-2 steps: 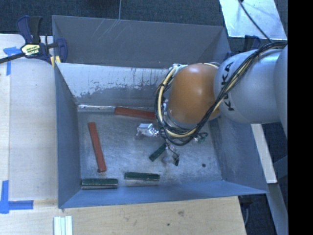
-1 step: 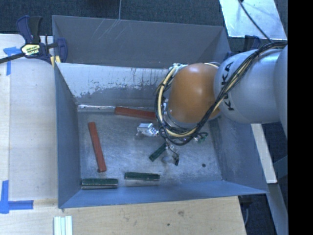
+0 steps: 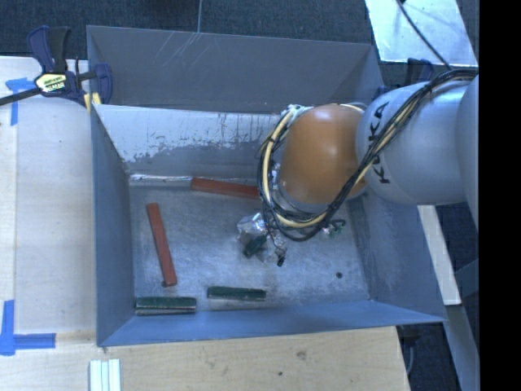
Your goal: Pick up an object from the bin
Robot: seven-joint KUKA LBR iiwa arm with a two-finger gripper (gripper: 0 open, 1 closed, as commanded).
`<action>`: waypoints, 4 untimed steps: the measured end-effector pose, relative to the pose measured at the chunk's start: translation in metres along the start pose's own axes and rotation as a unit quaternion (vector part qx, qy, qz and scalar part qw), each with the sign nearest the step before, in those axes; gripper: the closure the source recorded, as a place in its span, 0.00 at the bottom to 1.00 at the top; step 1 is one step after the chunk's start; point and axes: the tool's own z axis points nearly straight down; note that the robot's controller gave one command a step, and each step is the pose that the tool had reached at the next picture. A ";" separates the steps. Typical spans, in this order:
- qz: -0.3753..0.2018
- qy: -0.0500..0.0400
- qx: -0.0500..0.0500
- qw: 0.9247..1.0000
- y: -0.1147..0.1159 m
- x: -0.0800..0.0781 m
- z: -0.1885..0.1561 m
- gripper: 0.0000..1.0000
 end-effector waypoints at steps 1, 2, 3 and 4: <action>0.002 -0.001 0.001 1.000 -0.001 -0.001 -0.033 1.00; 0.004 -0.001 0.001 1.000 -0.002 -0.002 -0.039 1.00; 0.005 -0.001 0.001 1.000 -0.003 -0.003 -0.071 1.00; 0.007 -0.001 0.001 1.000 -0.004 -0.005 -0.099 1.00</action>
Offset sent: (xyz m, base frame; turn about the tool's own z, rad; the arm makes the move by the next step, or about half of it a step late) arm 0.0001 -0.0001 0.0307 0.0000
